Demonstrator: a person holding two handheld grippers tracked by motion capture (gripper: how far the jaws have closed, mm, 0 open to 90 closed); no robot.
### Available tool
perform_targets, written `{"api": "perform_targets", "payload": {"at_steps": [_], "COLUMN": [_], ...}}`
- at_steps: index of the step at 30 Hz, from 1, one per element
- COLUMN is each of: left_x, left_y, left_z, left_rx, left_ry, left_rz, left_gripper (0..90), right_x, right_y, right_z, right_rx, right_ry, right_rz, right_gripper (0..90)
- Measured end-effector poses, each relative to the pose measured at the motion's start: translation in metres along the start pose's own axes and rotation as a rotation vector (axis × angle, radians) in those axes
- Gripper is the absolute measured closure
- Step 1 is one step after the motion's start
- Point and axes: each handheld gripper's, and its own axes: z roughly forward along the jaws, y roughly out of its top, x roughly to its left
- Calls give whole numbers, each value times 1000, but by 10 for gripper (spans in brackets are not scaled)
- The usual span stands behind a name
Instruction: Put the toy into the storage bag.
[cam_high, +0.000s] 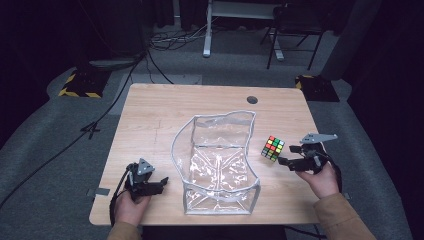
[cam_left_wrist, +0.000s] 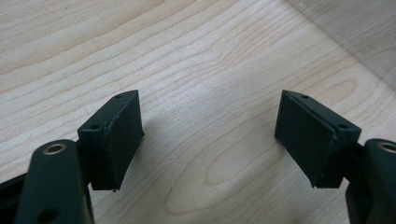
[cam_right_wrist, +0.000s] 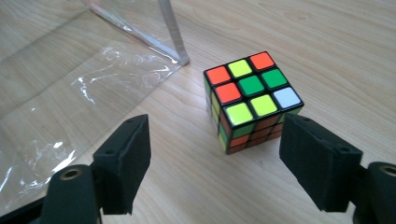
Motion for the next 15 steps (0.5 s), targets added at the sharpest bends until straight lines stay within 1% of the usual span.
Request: {"api": "perform_targets", "payload": {"at_steps": [1,2,4,6,7,8,9,10,11,13,14,15], "left_x": [0,0,0,0,0,0,0,0,0,0,0,0], "left_y": [0,0,0,0,0,0,0,0,0,0,0,0], "left_z": [0,0,0,0,0,0,0,0,0,0,0,0], "left_rx": [0,0,-1,0,0,0,-1,-1,-1,-1,0,0], "left_ry": [0,0,-2,0,0,0,-2,-2,-2,-2,-2,-2], "left_rz": [0,0,0,0,0,0,-1,-1,-1,-1,-1,-1], "left_gripper": [236,236,236,236,236,236,236,236,236,236,236,236], "right_x": [-3,-7,-9,-15,-20,-20,-23,-23,-24,-23,-23,-23], "right_y": [2,6,7,10,13,13,16,18,19,21,23,23], "right_z": [3,8,10,16,24,24,30,33,36,39,45,45], "right_rx": [11,26,28,30,54,54,73,80,80,80,88,88], "right_ry": [-2,-18,-20,-28,-14,-14,-6,-9,-14,-13,-20,-20], "right_rz": [-11,-19,-21,-16,0,0,-18,-19,-35,-32,-50,-50], "right_gripper": [234,227,218,203,186,186,177,170,168,167,159,159]}}
